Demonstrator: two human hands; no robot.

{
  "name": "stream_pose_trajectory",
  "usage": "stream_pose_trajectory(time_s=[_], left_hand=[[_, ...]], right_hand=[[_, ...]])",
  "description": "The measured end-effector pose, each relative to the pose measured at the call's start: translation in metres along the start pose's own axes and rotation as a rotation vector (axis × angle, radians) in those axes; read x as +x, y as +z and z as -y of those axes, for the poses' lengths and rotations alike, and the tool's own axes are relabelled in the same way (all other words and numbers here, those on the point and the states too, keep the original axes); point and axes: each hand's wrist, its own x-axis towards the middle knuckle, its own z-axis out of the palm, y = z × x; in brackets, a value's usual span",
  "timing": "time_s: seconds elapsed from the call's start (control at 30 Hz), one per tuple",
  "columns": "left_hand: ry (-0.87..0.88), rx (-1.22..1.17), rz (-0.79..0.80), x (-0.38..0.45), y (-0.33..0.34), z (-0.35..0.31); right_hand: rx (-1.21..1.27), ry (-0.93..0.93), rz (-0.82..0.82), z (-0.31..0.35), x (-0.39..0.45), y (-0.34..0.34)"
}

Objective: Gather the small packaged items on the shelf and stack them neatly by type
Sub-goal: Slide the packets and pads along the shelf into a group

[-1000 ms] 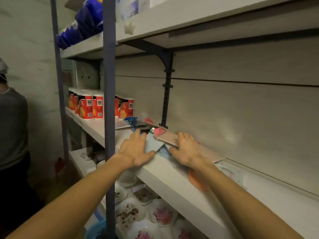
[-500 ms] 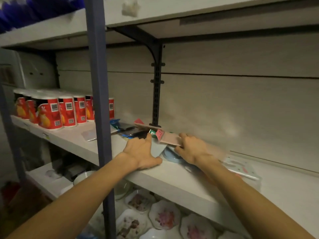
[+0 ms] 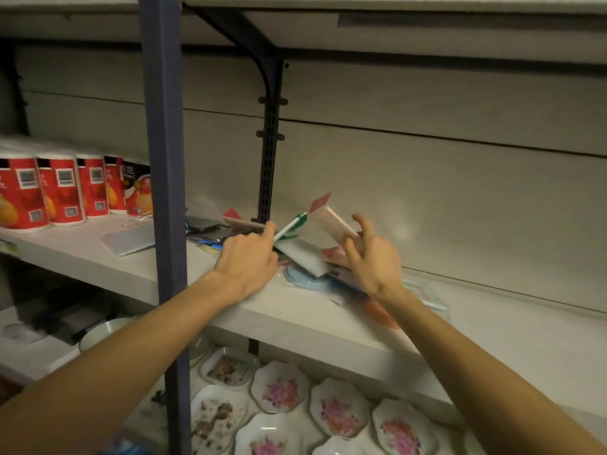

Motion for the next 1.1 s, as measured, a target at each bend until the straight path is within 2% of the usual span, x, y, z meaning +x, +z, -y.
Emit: stream_pose_trajectory(time_s=[0.2, 0.4, 0.7, 0.9, 1.1], left_hand=[[-0.028, -0.160, -0.065, 0.002, -0.021, -0.016], [-0.067, -0.379, -0.095, -0.006, -0.046, -0.062], [-0.177, -0.952, -0.088, -0.021, -0.092, -0.181], [-0.168, -1.125, -0.131, -0.036, -0.110, -0.272], [-0.035, -1.173, -0.094, -0.057, -0.126, -0.370]], right_hand=[[0.089, -0.044, -0.080, -0.011, -0.007, -0.038], [0.203, 0.039, -0.114, -0.028, -0.028, -0.090], [0.371, 0.257, -0.296, -0.072, -0.086, -0.209], [0.482, 0.314, -0.355, -0.117, -0.139, -0.288], [0.430, 0.301, -0.434, -0.163, -0.207, -0.365]])
